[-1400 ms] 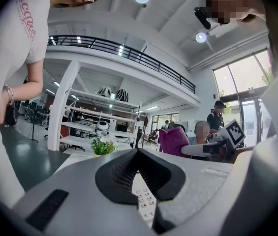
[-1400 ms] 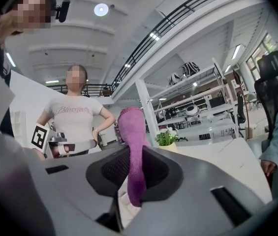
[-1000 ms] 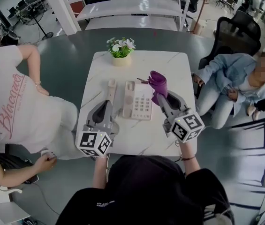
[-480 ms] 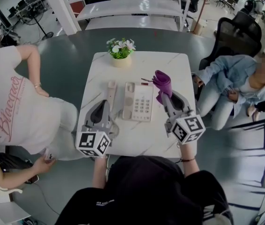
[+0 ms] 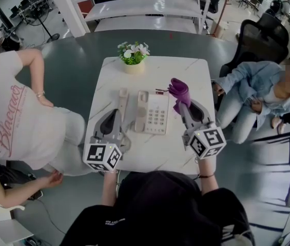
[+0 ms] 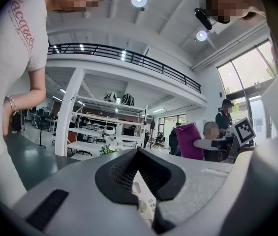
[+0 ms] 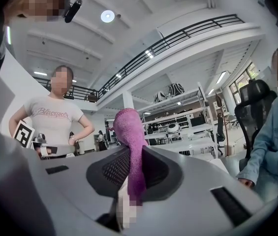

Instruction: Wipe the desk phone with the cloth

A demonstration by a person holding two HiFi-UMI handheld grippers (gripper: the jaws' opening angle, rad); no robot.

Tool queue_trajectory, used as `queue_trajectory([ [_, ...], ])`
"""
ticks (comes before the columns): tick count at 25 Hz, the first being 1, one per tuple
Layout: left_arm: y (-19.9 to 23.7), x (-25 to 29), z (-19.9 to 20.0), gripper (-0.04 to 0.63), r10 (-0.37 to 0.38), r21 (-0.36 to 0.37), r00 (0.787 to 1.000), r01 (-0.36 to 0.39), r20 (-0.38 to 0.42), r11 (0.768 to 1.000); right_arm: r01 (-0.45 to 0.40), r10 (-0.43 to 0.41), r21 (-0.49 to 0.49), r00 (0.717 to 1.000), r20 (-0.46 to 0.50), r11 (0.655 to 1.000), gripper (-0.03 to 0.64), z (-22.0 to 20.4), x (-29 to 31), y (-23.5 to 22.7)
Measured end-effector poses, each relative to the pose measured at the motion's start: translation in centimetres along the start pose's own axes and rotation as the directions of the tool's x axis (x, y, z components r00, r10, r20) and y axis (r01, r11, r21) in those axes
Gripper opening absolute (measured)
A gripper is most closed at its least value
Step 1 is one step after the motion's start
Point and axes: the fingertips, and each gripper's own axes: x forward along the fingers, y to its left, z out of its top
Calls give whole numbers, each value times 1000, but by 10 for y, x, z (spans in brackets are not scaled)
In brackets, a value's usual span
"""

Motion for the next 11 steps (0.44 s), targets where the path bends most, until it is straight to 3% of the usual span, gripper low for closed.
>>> queue_trajectory([
  [11, -3, 10, 1, -2, 0, 2, 1000, 0, -7, 1000, 5, -5, -5, 1000, -6, 1000, 40, -1, 3, -9],
])
